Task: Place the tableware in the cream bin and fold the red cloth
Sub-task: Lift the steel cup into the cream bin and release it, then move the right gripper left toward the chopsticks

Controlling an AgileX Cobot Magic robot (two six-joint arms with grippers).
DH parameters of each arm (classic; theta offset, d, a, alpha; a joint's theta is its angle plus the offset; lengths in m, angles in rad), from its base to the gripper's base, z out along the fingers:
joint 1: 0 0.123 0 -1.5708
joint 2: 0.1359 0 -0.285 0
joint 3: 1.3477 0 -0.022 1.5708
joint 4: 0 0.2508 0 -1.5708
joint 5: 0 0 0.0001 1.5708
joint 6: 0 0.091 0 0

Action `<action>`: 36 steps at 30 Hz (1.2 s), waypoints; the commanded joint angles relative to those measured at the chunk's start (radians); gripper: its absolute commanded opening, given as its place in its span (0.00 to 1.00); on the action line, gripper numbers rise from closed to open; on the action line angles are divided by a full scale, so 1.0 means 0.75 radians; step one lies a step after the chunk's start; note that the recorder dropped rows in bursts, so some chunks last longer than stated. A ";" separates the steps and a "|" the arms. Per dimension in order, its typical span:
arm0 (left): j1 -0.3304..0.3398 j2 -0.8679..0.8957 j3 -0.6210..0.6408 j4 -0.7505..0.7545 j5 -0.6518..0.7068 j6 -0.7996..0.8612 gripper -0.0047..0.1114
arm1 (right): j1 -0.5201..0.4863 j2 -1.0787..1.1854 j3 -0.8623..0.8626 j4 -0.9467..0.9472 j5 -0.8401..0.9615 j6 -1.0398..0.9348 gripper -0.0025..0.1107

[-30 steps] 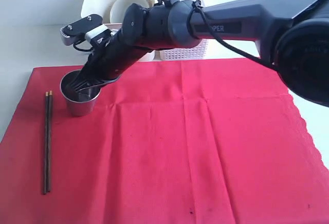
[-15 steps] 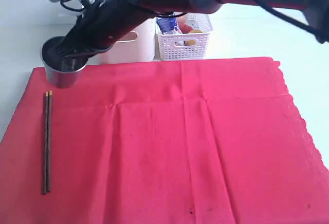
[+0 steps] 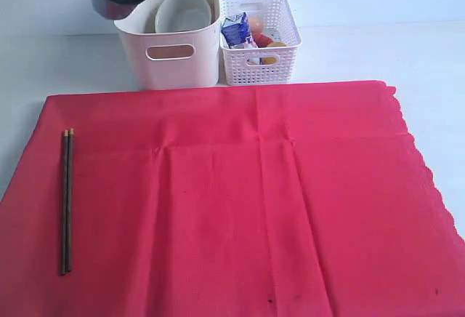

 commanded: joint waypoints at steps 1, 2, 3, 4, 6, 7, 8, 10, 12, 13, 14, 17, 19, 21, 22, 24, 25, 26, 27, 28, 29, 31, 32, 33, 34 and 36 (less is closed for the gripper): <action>-0.010 -0.003 0.000 -0.009 -0.007 -0.001 0.05 | -0.044 0.075 0.003 0.068 -0.194 0.028 0.02; -0.010 -0.003 0.000 -0.009 -0.007 -0.001 0.05 | -0.044 0.092 0.003 0.068 -0.227 0.028 0.02; -0.010 -0.003 0.000 -0.009 -0.007 -0.001 0.05 | -0.044 0.127 0.003 0.068 -0.282 0.028 0.02; -0.010 -0.003 0.000 -0.009 -0.007 -0.001 0.05 | -0.044 0.148 0.003 0.068 -0.317 0.028 0.02; -0.010 -0.003 0.000 -0.009 -0.007 -0.001 0.05 | -0.044 0.183 0.003 0.071 -0.374 0.031 0.02; -0.010 -0.003 0.000 -0.009 -0.007 -0.001 0.05 | -0.047 0.199 0.003 0.076 -0.389 0.034 0.02; -0.010 -0.003 0.000 -0.009 -0.007 -0.001 0.05 | -0.047 0.207 0.003 0.079 -0.389 0.034 0.02; -0.010 -0.003 0.000 -0.009 -0.007 -0.001 0.05 | -0.052 0.221 0.003 0.079 -0.390 0.034 0.02; -0.010 -0.003 0.000 -0.009 -0.007 -0.001 0.05 | -0.052 0.221 0.003 0.079 -0.390 0.034 0.02; -0.010 -0.003 0.000 -0.009 -0.007 -0.001 0.05 | -0.052 0.221 0.003 0.079 -0.393 0.034 0.02; -0.010 -0.003 0.000 -0.009 -0.007 -0.001 0.05 | -0.052 0.221 0.003 0.079 -0.396 0.034 0.02; -0.010 -0.003 0.000 -0.009 -0.007 -0.001 0.05 | -0.052 0.221 0.003 0.069 -0.399 0.028 0.02; -0.010 -0.003 0.000 -0.009 -0.007 -0.001 0.05 | -0.052 0.221 0.003 0.069 -0.409 0.026 0.02; -0.010 -0.003 0.000 -0.009 -0.007 -0.001 0.05 | -0.052 0.225 0.003 0.068 -0.429 -0.012 0.02; -0.010 -0.003 0.000 -0.009 -0.007 -0.001 0.05 | -0.052 0.229 0.003 0.068 -0.446 -0.018 0.02; -0.010 -0.003 0.000 -0.009 -0.007 -0.001 0.05 | -0.052 0.242 0.003 0.072 -0.482 -0.021 0.02; -0.010 -0.003 0.000 -0.009 -0.007 -0.001 0.05 | -0.052 0.248 0.003 0.072 -0.496 -0.021 0.02; -0.010 -0.003 0.000 -0.009 -0.007 -0.001 0.05 | -0.052 0.260 0.003 0.072 -0.508 -0.021 0.02; -0.010 -0.003 0.000 -0.009 -0.007 -0.001 0.05 | -0.052 0.266 0.003 0.072 -0.519 -0.021 0.02; -0.010 -0.003 0.000 -0.009 -0.007 -0.001 0.05 | -0.052 0.278 0.003 0.072 -0.522 -0.021 0.02; -0.010 -0.003 0.000 -0.009 -0.007 -0.004 0.05 | -0.052 0.280 0.003 0.072 -0.522 -0.021 0.02; -0.010 -0.003 0.000 -0.009 -0.007 -0.004 0.05 | -0.052 0.287 0.003 0.072 -0.525 -0.021 0.02; -0.010 -0.003 0.000 -0.009 -0.007 -0.004 0.05 | -0.052 0.287 0.003 0.072 -0.529 -0.021 0.02; -0.010 -0.003 0.000 -0.009 -0.007 -0.004 0.05 | -0.052 0.287 0.003 0.072 -0.529 -0.021 0.02; -0.010 -0.003 0.000 -0.009 -0.007 -0.004 0.05 | -0.052 0.290 0.003 0.072 -0.531 -0.021 0.02; -0.010 -0.003 0.000 -0.009 -0.007 -0.001 0.05 | -0.052 0.290 0.003 0.072 -0.543 -0.021 0.04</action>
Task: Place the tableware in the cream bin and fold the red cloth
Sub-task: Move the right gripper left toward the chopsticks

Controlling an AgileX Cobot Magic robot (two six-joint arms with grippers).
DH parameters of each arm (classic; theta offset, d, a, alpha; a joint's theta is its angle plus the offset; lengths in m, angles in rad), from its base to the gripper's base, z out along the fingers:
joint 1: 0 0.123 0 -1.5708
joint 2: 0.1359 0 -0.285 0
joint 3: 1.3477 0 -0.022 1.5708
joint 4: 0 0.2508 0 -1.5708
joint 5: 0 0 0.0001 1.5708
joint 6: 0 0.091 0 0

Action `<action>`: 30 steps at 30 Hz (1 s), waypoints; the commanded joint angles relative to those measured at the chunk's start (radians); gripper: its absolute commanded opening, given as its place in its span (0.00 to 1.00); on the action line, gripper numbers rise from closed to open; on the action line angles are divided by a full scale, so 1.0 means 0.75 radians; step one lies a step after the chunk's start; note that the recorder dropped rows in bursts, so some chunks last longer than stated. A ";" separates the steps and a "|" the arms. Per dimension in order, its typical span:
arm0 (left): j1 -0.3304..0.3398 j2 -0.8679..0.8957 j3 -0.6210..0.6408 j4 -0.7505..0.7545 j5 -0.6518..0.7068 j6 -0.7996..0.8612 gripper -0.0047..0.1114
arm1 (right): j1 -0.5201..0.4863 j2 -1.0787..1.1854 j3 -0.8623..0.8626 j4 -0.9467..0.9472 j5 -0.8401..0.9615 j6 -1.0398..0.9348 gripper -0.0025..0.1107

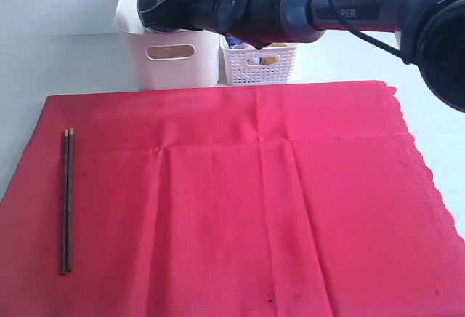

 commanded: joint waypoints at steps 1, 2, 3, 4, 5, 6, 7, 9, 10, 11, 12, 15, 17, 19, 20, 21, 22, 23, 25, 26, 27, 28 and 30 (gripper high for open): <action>-0.010 -0.003 0.000 -0.009 -0.007 -0.001 0.05 | -0.009 -0.002 0.001 -0.006 -0.047 -0.007 0.05; -0.010 -0.003 0.000 -0.009 -0.007 -0.001 0.05 | -0.009 -0.002 0.001 -0.006 -0.047 -0.007 0.11; -0.010 -0.003 0.000 -0.009 -0.007 -0.001 0.05 | -0.009 -0.002 0.001 -0.006 -0.047 -0.007 0.13; -0.010 -0.003 0.000 -0.009 -0.007 -0.004 0.05 | -0.009 -0.002 0.001 -0.006 -0.047 -0.007 0.20; -0.010 -0.003 0.000 -0.009 -0.007 -0.004 0.05 | -0.009 -0.002 0.001 -0.006 -0.047 -0.007 0.22; -0.010 -0.003 0.000 -0.009 -0.007 -0.004 0.05 | -0.009 -0.002 0.001 -0.006 -0.047 -0.007 0.29; -0.010 -0.003 0.000 -0.009 -0.007 -0.004 0.05 | -0.009 -0.002 0.001 -0.006 -0.047 -0.007 0.33; -0.010 -0.003 0.000 -0.009 -0.007 -0.002 0.05 | -0.009 -0.002 0.001 -0.006 -0.047 -0.019 0.45; -0.010 -0.003 0.000 -0.009 -0.007 -0.002 0.05 | -0.009 -0.002 0.001 -0.006 -0.047 -0.037 0.48; -0.010 -0.003 0.000 -0.009 -0.007 -0.002 0.05 | -0.009 -0.002 0.001 -0.006 -0.047 -0.038 0.50; -0.010 -0.003 0.000 -0.009 -0.007 -0.002 0.05 | -0.009 -0.013 0.001 0.008 -0.038 -0.038 0.52; -0.010 -0.003 0.000 -0.009 -0.007 -0.004 0.05 | -0.006 -0.127 0.001 0.043 0.155 0.023 0.54; -0.010 -0.003 0.000 -0.009 -0.007 -0.004 0.05 | -0.006 -0.224 0.001 0.007 0.317 -0.030 0.54; -0.010 -0.003 0.000 -0.009 -0.007 -0.002 0.05 | -0.006 -0.289 0.001 -0.034 0.471 -0.077 0.53; -0.010 -0.003 0.000 -0.009 -0.007 -0.002 0.05 | -0.006 -0.312 0.001 -0.045 0.537 -0.085 0.53; -0.010 -0.003 0.000 -0.009 -0.007 -0.002 0.05 | -0.004 -0.335 0.001 -0.051 0.618 -0.092 0.52; -0.010 -0.003 0.000 -0.009 -0.007 -0.002 0.05 | 0.009 -0.355 0.001 -0.057 0.691 -0.124 0.51; -0.010 -0.003 0.000 -0.009 -0.007 -0.002 0.05 | 0.020 -0.371 0.001 -0.077 0.763 -0.162 0.50; -0.010 -0.003 0.000 -0.009 -0.007 -0.002 0.05 | 0.072 -0.384 0.001 -0.128 0.852 -0.229 0.47; -0.010 -0.003 0.000 -0.009 -0.007 -0.002 0.05 | 0.097 -0.384 0.001 -0.147 0.861 -0.231 0.46; -0.010 -0.003 0.000 -0.009 -0.007 -0.002 0.05 | 0.131 -0.378 0.001 -0.167 0.865 -0.231 0.45; -0.010 -0.003 0.000 -0.009 -0.007 -0.002 0.05 | 0.167 -0.370 0.001 -0.184 0.865 -0.231 0.43; -0.010 -0.003 0.000 -0.009 -0.007 -0.002 0.05 | 0.234 -0.343 0.001 -0.225 0.845 -0.224 0.37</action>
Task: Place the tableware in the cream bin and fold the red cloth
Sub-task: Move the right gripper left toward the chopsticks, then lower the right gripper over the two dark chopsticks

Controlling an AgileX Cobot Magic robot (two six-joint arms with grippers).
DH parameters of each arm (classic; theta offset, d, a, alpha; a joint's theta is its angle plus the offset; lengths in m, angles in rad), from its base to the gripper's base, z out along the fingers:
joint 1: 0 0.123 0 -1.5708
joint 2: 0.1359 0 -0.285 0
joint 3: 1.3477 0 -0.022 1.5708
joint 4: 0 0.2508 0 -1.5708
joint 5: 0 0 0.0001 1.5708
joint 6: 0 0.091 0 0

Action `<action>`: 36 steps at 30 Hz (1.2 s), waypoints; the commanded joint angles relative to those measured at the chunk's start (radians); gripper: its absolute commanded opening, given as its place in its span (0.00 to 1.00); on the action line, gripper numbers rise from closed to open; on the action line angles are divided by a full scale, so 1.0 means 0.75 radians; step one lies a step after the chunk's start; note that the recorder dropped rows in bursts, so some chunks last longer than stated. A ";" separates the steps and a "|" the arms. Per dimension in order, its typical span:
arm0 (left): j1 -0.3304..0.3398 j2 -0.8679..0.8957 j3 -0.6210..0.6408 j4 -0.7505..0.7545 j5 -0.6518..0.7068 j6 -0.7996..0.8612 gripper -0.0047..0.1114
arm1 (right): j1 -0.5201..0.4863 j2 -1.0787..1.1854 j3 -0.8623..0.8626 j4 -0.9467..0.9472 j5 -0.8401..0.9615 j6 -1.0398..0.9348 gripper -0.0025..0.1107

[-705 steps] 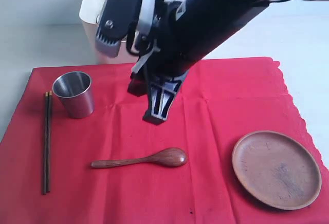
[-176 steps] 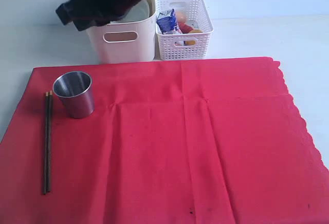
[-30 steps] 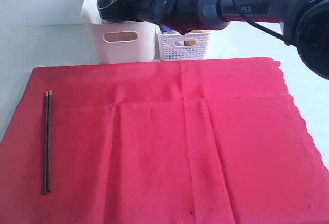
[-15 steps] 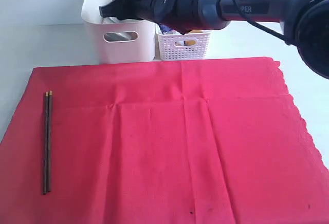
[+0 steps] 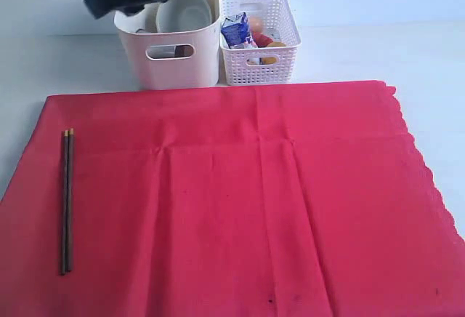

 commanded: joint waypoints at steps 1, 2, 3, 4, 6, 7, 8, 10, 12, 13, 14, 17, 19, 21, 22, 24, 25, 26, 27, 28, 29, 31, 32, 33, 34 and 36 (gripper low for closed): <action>-0.010 -0.003 0.000 -0.009 -0.007 -0.002 0.05 | 0.137 0.047 0.001 -0.109 0.024 0.009 0.33; -0.010 -0.003 0.000 -0.009 -0.007 -0.002 0.05 | 0.165 0.067 0.001 -0.130 0.021 0.045 0.30; -0.010 -0.003 0.000 -0.009 -0.007 -0.002 0.05 | 0.190 0.089 0.001 -0.183 0.024 0.096 0.27; -0.010 -0.003 0.000 -0.009 -0.007 -0.002 0.05 | 0.215 0.112 0.001 -0.228 0.030 0.122 0.24; -0.010 -0.003 0.000 -0.009 -0.007 -0.002 0.05 | 0.265 0.161 0.001 -0.358 0.039 0.231 0.20; -0.010 -0.003 0.000 -0.009 -0.007 -0.002 0.05 | 0.284 0.181 0.001 -0.409 0.039 0.287 0.19; -0.010 -0.003 0.000 -0.009 -0.007 -0.002 0.05 | 0.300 0.199 0.001 -0.472 0.036 0.353 0.18; -0.010 -0.003 0.000 -0.009 -0.007 -0.002 0.05 | 0.336 0.247 0.001 -0.597 0.036 0.489 0.18; -0.010 -0.003 0.000 -0.009 -0.007 -0.002 0.05 | 0.363 0.288 0.001 -0.689 0.036 0.642 0.18; -0.010 -0.003 0.000 -0.009 -0.007 -0.002 0.05 | 0.376 0.303 0.001 -0.721 0.038 0.698 0.18; -0.010 -0.003 0.000 -0.009 -0.007 -0.002 0.05 | 0.387 0.319 0.001 -0.754 0.040 0.755 0.18; -0.010 -0.003 0.000 -0.009 -0.007 -0.002 0.05 | 0.408 0.354 0.001 -0.858 0.031 0.861 0.18; -0.010 -0.003 0.000 -0.009 -0.007 -0.002 0.05 | 0.417 0.368 0.001 -0.889 0.018 0.916 0.19; -0.010 -0.003 0.000 -0.009 -0.007 -0.002 0.05 | 0.431 0.381 0.001 -0.889 0.001 0.932 0.23; -0.010 -0.003 0.000 -0.009 -0.007 -0.002 0.05 | 0.444 0.385 0.001 -0.889 -0.009 0.932 0.27; -0.010 -0.003 0.000 -0.009 -0.007 -0.002 0.05 | 0.456 0.399 0.001 -0.896 -0.026 0.932 0.35; -0.010 -0.003 0.000 -0.009 -0.007 -0.002 0.05 | 0.463 0.409 0.001 -0.896 -0.045 0.932 0.39; -0.010 -0.003 0.000 -0.009 -0.007 -0.002 0.05 | 0.469 0.417 0.001 -0.896 -0.062 0.932 0.43; -0.010 -0.003 0.000 -0.009 -0.007 -0.002 0.05 | 0.472 0.424 0.001 -0.896 -0.080 0.932 0.46; -0.010 -0.003 0.000 -0.009 -0.007 -0.002 0.05 | 0.475 0.432 0.001 -0.896 -0.093 0.932 0.48; -0.010 -0.003 0.000 -0.009 -0.007 -0.002 0.05 | 0.479 0.435 0.001 -0.890 -0.103 0.932 0.50; -0.010 -0.003 0.000 -0.009 -0.007 -0.002 0.05 | 0.479 0.449 -0.012 -0.882 -0.101 0.932 0.52; -0.010 -0.003 0.000 -0.009 -0.007 -0.002 0.05 | 0.479 0.452 -0.023 -0.876 -0.101 0.932 0.52; -0.010 -0.003 0.000 -0.009 -0.007 -0.002 0.05 | 0.479 0.460 -0.036 -0.869 -0.095 0.932 0.52; -0.010 -0.003 0.000 -0.009 -0.007 -0.002 0.05 | 0.479 0.470 -0.050 -0.859 -0.091 0.932 0.52; -0.010 -0.003 0.000 -0.009 -0.007 -0.002 0.05 | 0.479 0.489 -0.080 -0.857 -0.082 0.932 0.52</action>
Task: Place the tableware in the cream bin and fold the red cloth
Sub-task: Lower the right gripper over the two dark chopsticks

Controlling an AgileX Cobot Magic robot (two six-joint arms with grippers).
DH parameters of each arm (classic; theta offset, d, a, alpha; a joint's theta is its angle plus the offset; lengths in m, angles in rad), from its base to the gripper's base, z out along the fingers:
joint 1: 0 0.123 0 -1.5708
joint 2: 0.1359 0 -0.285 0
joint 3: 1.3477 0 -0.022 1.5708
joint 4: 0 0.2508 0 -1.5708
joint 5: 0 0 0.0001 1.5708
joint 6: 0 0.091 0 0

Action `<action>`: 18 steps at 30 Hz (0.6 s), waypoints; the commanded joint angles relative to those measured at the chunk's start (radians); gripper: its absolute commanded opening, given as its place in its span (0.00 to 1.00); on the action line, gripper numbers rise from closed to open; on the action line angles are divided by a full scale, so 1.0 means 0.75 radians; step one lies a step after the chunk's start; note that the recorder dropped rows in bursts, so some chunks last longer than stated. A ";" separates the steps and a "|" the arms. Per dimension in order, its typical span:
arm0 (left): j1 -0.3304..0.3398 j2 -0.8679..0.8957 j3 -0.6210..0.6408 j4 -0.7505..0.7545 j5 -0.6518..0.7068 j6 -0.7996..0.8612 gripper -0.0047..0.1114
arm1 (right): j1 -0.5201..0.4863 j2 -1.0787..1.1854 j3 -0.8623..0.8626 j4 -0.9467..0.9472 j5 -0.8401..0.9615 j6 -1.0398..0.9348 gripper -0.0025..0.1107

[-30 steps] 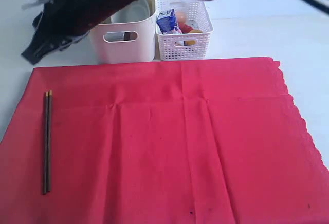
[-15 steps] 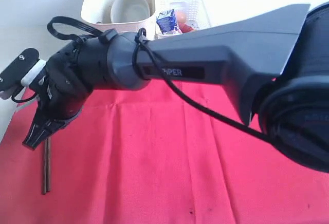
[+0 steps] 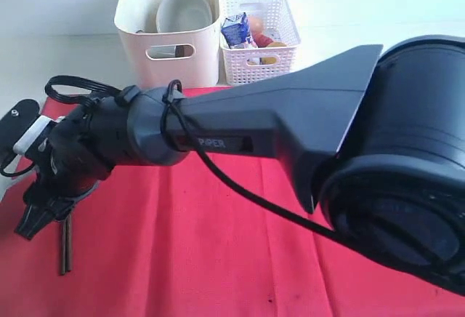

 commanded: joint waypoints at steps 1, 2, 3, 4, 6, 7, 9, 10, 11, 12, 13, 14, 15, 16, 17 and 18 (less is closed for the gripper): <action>-0.010 -0.003 0.000 -0.009 -0.007 -0.002 0.05 | 0.002 0.038 -0.073 0.014 -0.004 0.004 0.52; -0.010 -0.003 0.000 -0.009 -0.007 -0.002 0.05 | 0.002 0.045 -0.088 0.017 0.003 0.004 0.52; -0.010 -0.003 0.000 -0.009 -0.007 -0.002 0.05 | 0.002 0.060 -0.109 0.021 0.018 0.004 0.52; -0.010 -0.003 0.000 -0.009 -0.007 -0.002 0.05 | 0.002 0.077 -0.130 0.021 0.035 0.004 0.52; -0.010 -0.003 0.000 -0.009 -0.007 -0.002 0.05 | 0.002 0.109 -0.170 0.021 0.066 0.004 0.52; -0.010 -0.003 0.000 -0.009 -0.007 -0.002 0.05 | 0.002 0.126 -0.186 0.014 0.087 0.004 0.52; -0.010 -0.003 0.000 -0.009 -0.007 -0.002 0.05 | 0.002 0.147 -0.201 -0.003 0.114 0.004 0.52; -0.010 -0.003 0.000 -0.009 -0.007 -0.002 0.05 | 0.002 0.155 -0.201 -0.012 0.119 0.004 0.52; -0.010 -0.003 0.000 -0.009 -0.007 -0.002 0.05 | 0.002 0.158 -0.201 -0.012 0.129 0.004 0.52; -0.010 -0.003 0.000 -0.009 -0.007 -0.002 0.05 | 0.002 0.160 -0.201 -0.015 0.140 0.004 0.52; -0.010 -0.003 0.000 -0.009 -0.007 -0.002 0.05 | 0.002 0.160 -0.201 -0.015 0.152 0.000 0.52; -0.010 -0.003 0.000 -0.009 -0.007 -0.002 0.05 | 0.002 0.160 -0.201 -0.015 0.160 -0.020 0.50; -0.010 -0.003 0.000 -0.009 -0.007 -0.002 0.05 | 0.002 0.160 -0.201 -0.015 0.164 -0.052 0.48; -0.010 -0.003 0.000 -0.009 -0.007 -0.002 0.05 | 0.002 0.160 -0.201 -0.015 0.171 -0.082 0.44; -0.010 -0.003 0.000 -0.009 -0.007 -0.002 0.05 | 0.002 0.160 -0.201 -0.015 0.177 -0.100 0.39; -0.010 -0.003 0.000 -0.009 -0.007 -0.002 0.05 | 0.002 0.160 -0.201 -0.015 0.181 -0.099 0.34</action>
